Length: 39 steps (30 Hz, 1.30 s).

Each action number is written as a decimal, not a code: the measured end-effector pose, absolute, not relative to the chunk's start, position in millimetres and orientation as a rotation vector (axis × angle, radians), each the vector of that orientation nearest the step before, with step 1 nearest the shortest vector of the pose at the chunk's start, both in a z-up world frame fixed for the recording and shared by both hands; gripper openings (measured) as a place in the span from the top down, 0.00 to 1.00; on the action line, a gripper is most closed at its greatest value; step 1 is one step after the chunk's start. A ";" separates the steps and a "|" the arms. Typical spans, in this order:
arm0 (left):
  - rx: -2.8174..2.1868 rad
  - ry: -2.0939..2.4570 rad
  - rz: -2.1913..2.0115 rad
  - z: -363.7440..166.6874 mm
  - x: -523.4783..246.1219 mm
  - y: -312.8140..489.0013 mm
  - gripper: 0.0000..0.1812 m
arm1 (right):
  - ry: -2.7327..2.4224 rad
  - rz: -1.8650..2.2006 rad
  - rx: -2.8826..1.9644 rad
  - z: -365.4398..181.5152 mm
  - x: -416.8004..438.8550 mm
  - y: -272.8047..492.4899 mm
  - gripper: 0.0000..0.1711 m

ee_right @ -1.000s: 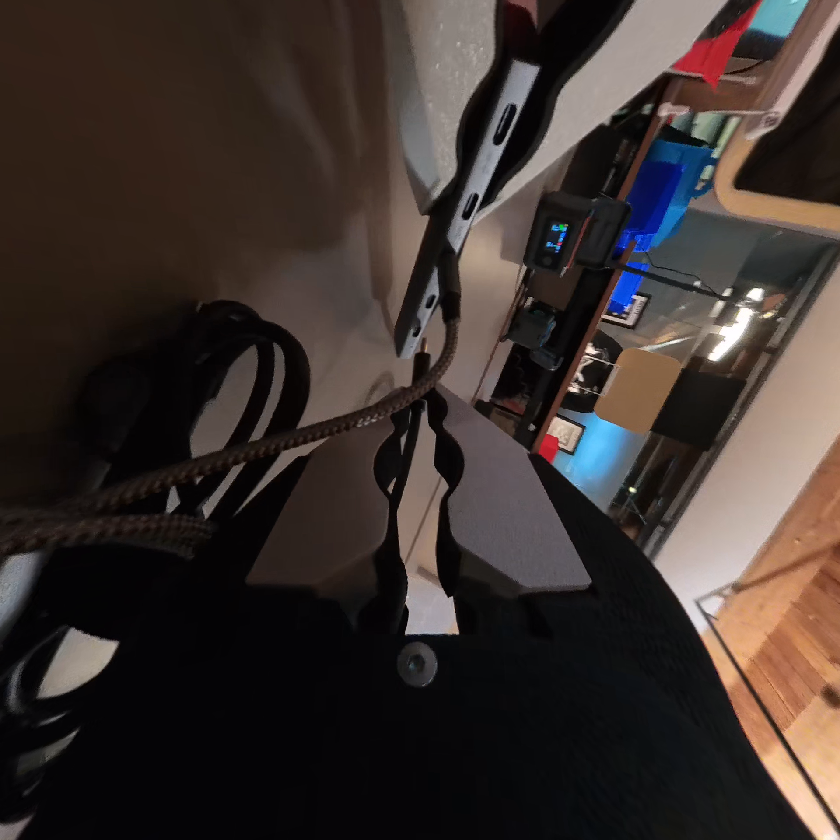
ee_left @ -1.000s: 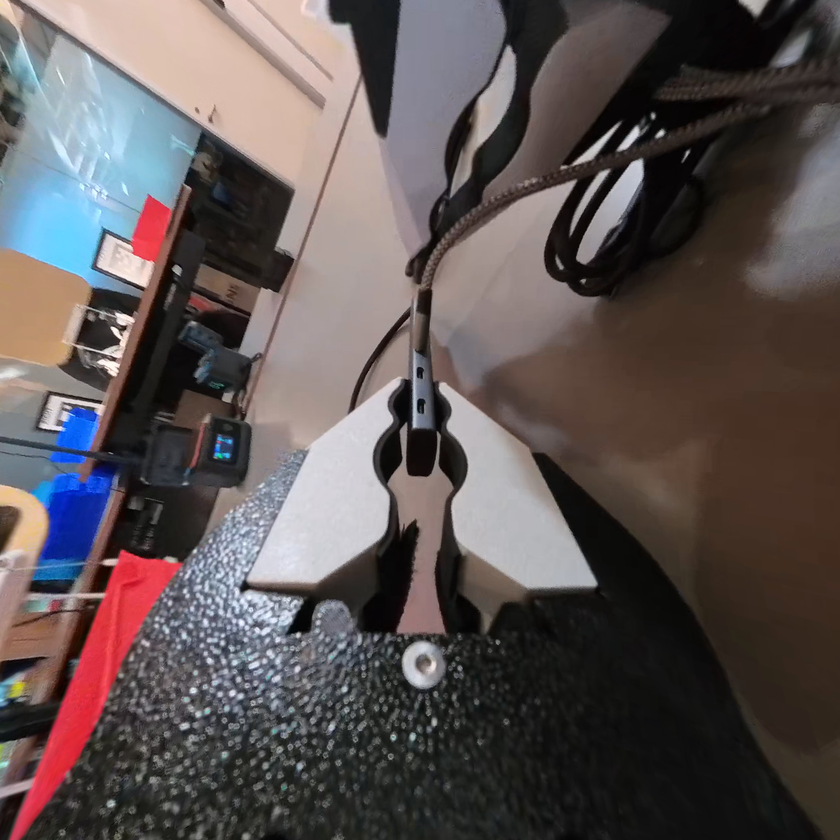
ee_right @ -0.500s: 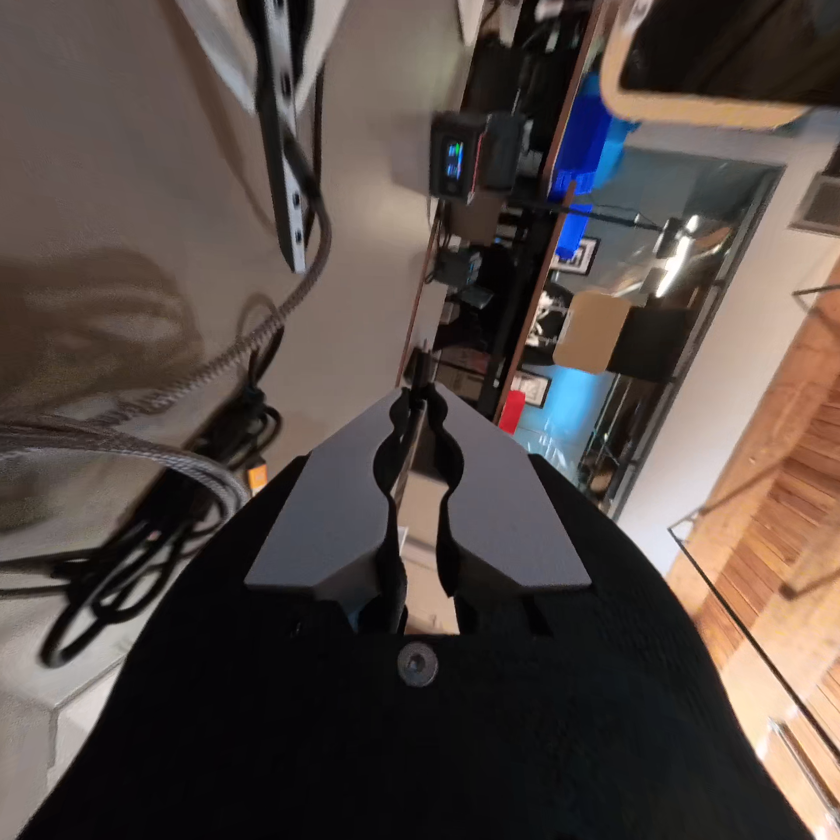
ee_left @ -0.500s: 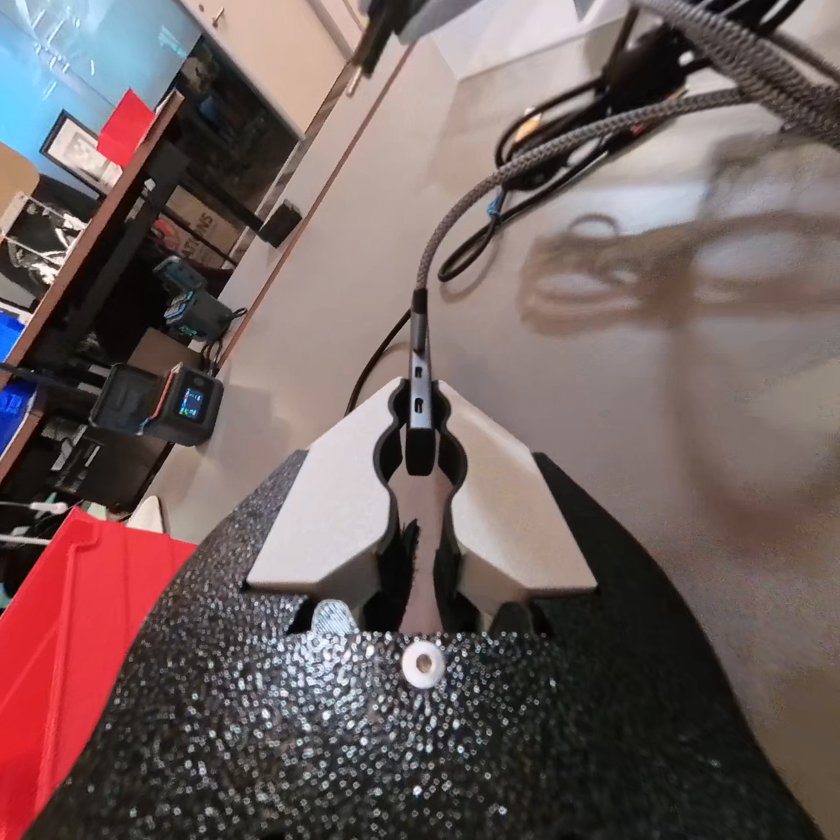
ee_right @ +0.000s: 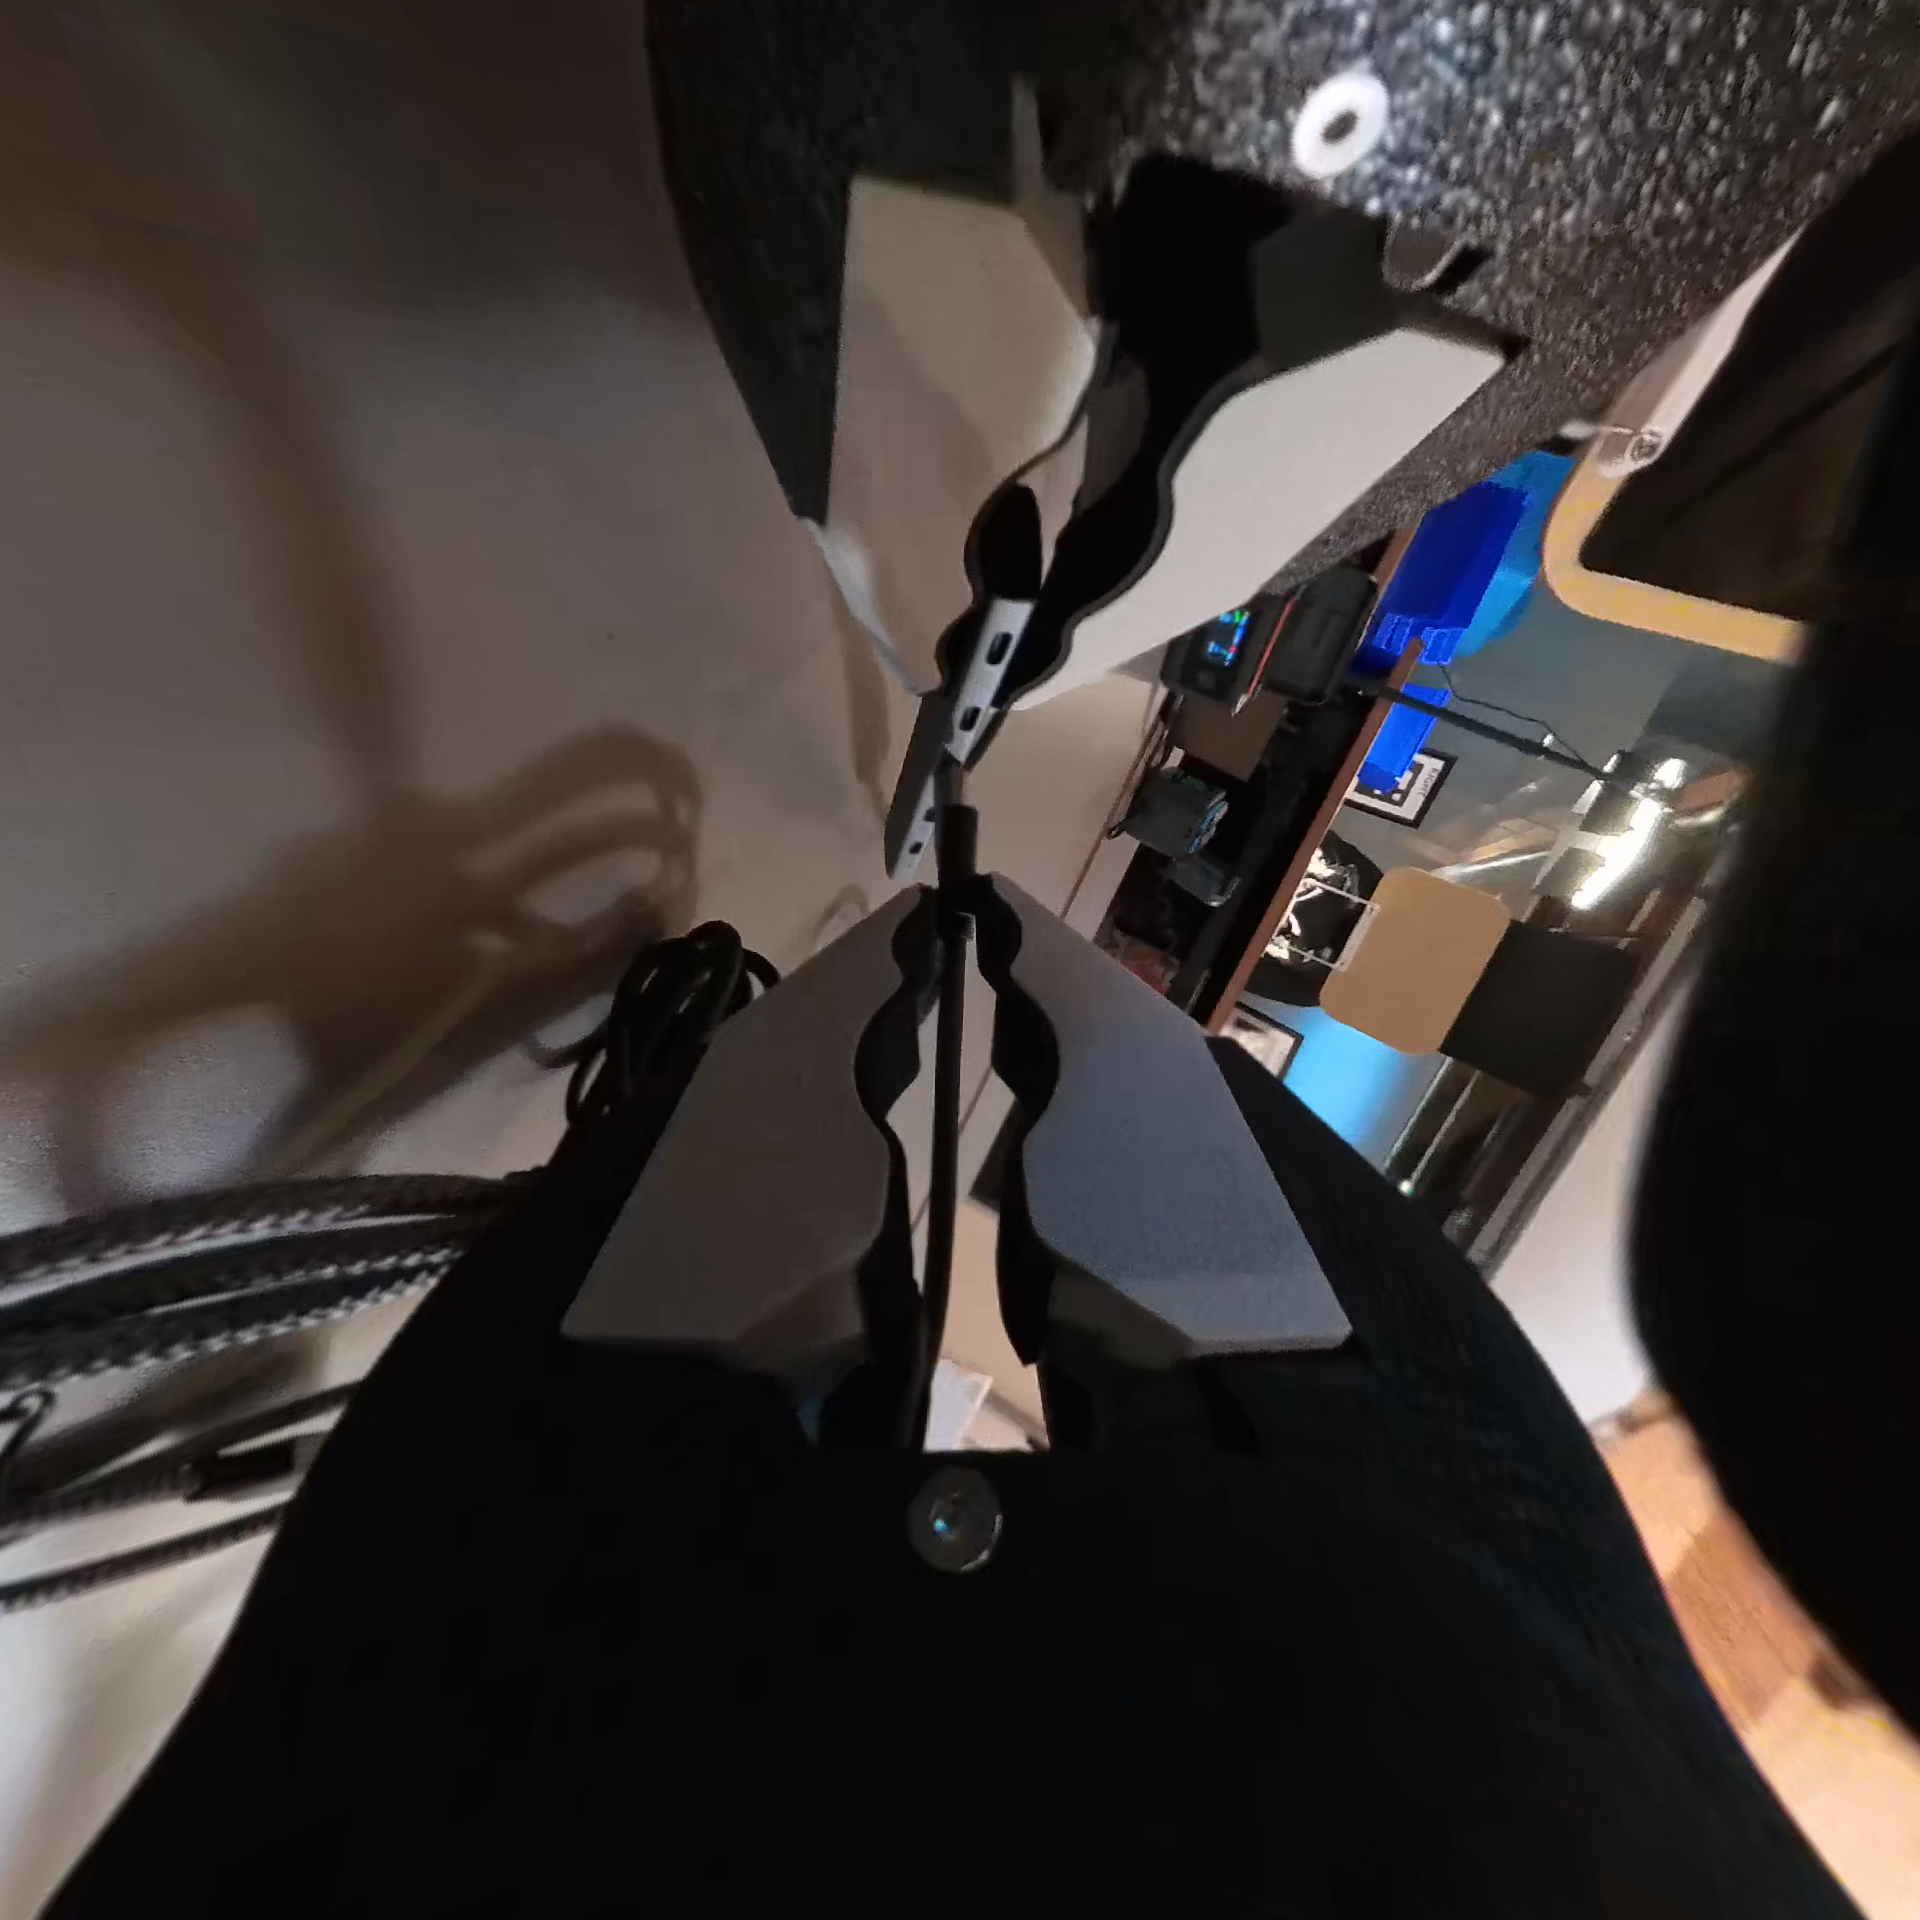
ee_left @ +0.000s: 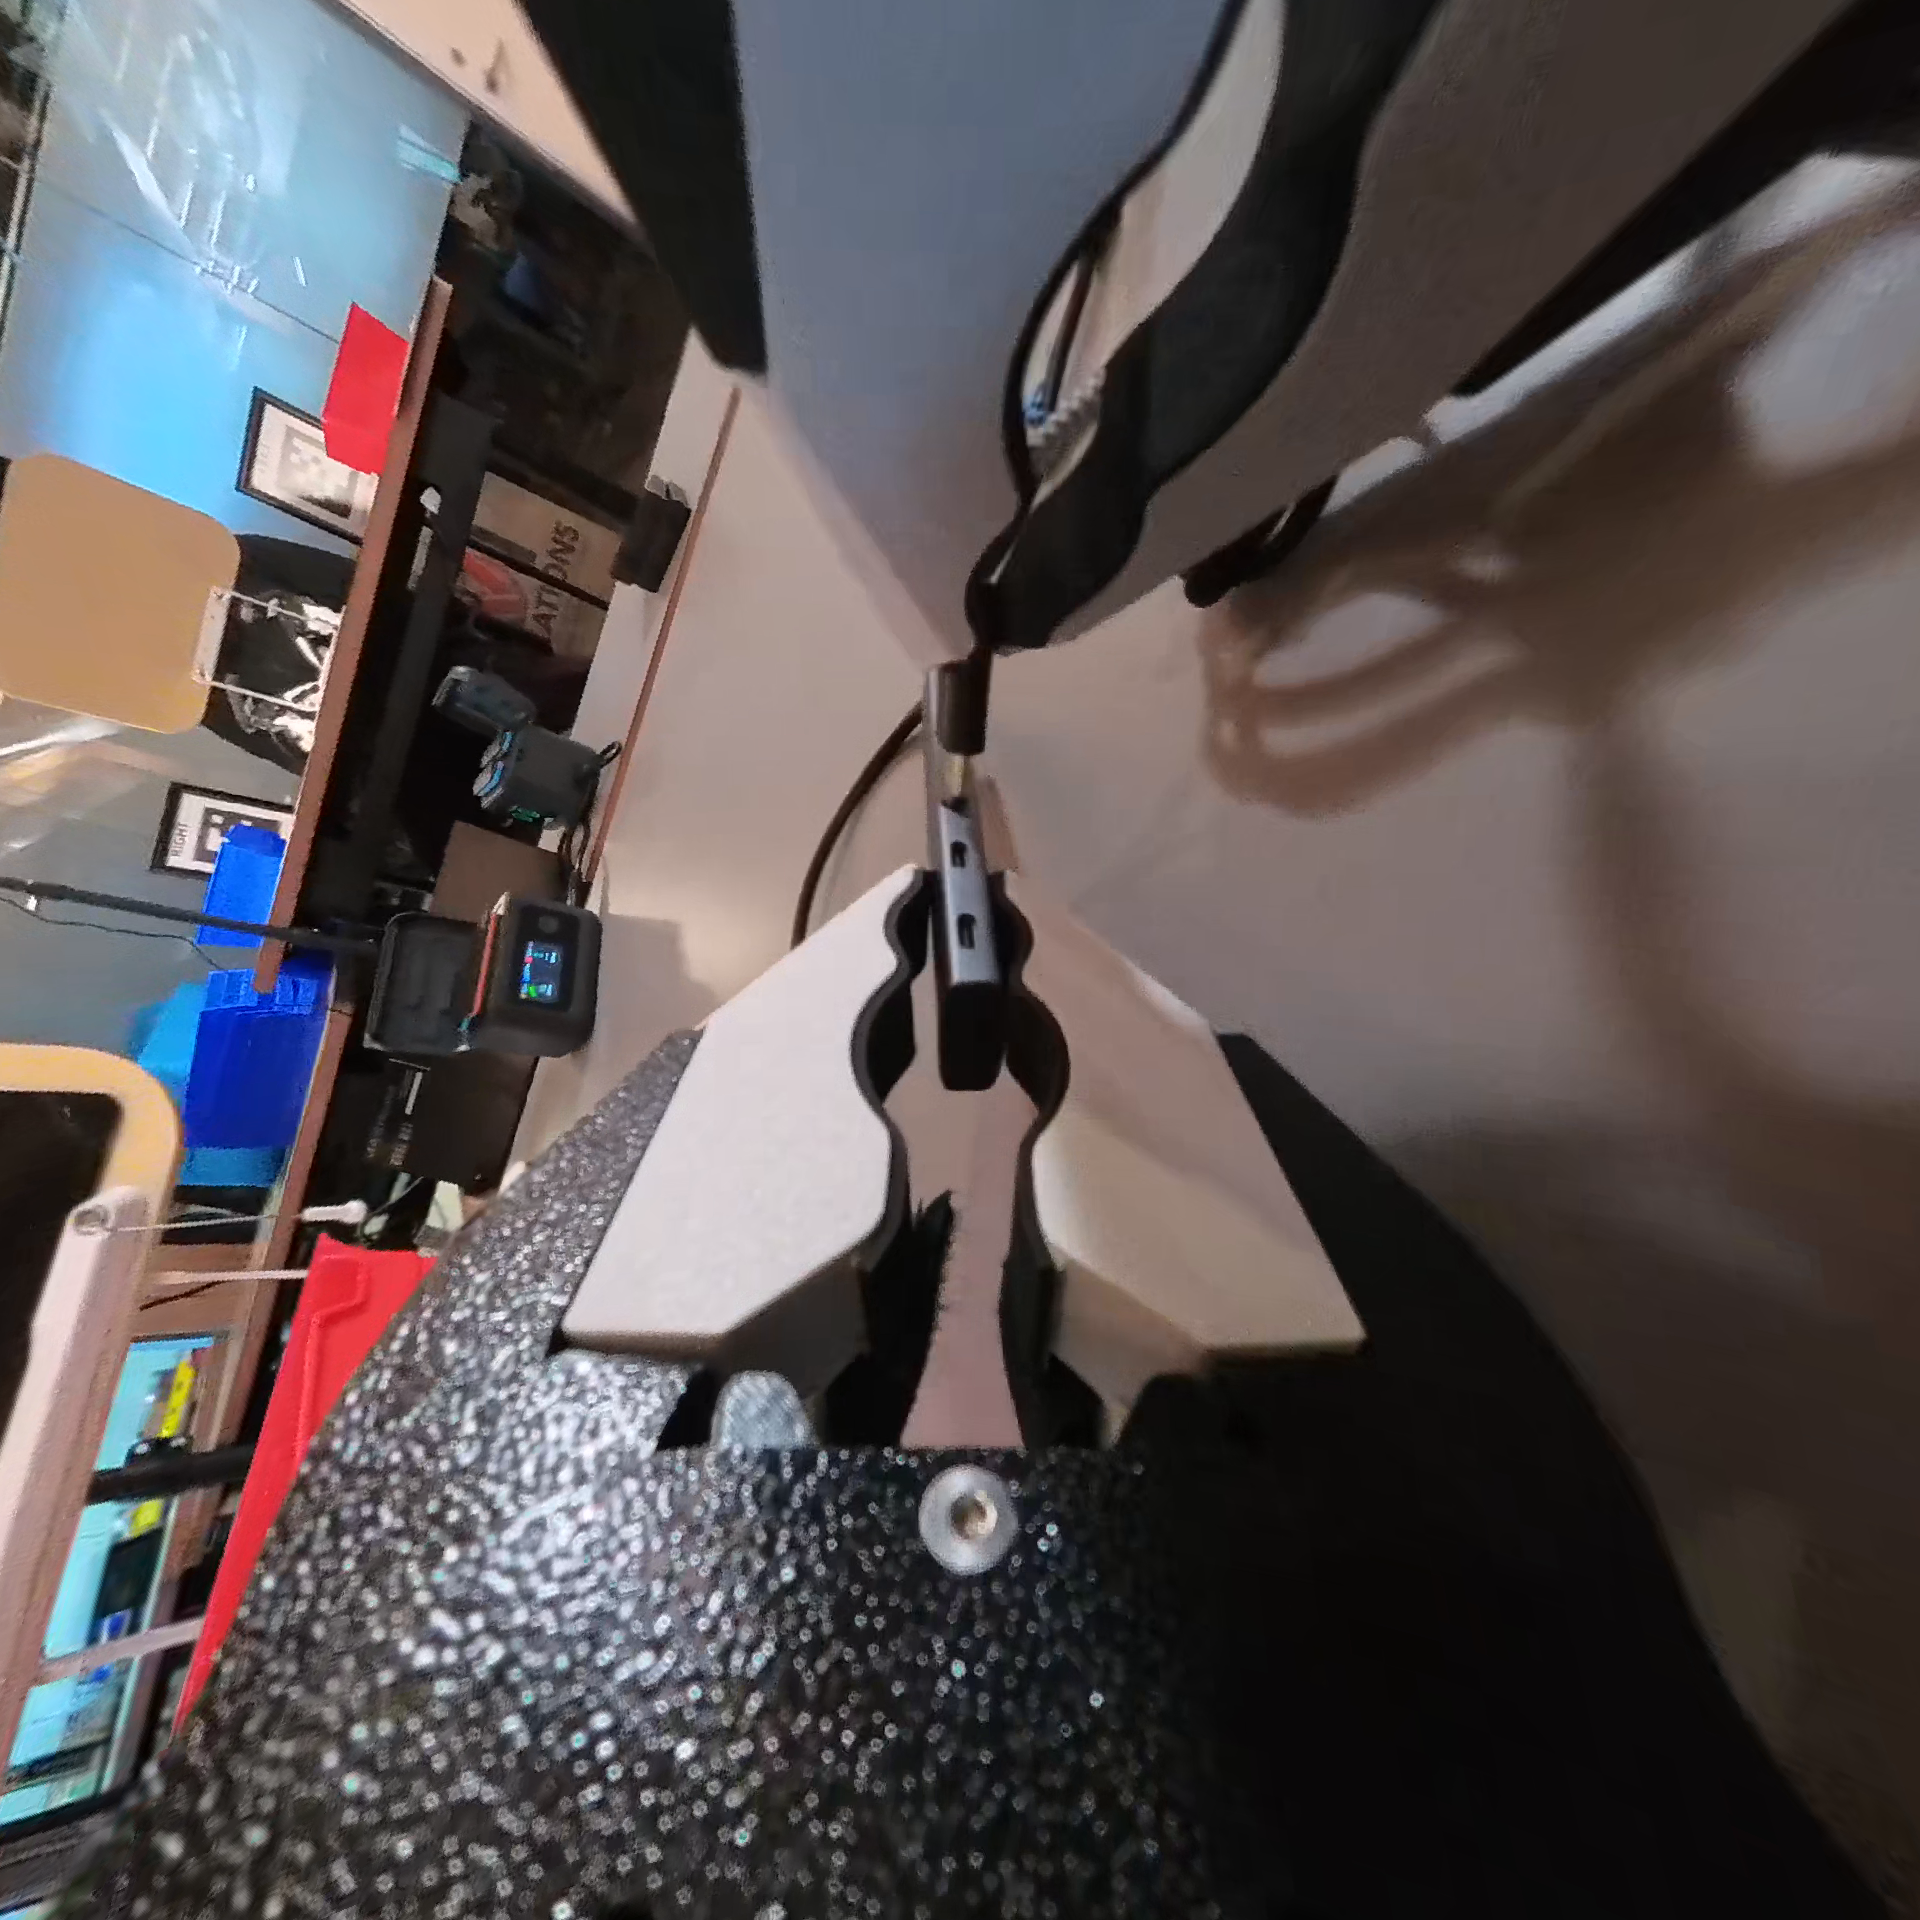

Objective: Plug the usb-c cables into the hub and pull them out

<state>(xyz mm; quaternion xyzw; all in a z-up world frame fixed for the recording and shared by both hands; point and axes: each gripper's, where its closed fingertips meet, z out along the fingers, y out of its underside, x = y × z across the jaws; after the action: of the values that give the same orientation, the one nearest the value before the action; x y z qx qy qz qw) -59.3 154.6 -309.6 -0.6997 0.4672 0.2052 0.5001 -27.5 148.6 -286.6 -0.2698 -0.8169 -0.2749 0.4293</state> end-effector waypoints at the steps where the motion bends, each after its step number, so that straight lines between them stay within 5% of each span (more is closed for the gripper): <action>1: -1.690 1.143 0.491 -311.0 -58.3 153.7 0.94 | -2.037 -0.682 -0.679 -288.1 -26.8 148.2 0.96; 11: -1.693 1.252 0.451 -328.6 -58.5 142.5 0.88 | -2.032 -0.682 -0.719 -307.2 -17.1 156.5 0.96; 39: -1.653 1.231 0.618 -302.0 -60.0 146.1 0.96 | -1.866 -0.533 -0.773 -281.9 -30.6 130.8 0.97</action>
<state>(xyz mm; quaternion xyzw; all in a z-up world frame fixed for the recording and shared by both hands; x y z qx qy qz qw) -60.0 146.1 -302.0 -0.6760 0.5033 0.2529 0.4750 -30.6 130.8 -281.9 -0.3202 -0.7722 -0.2208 0.5024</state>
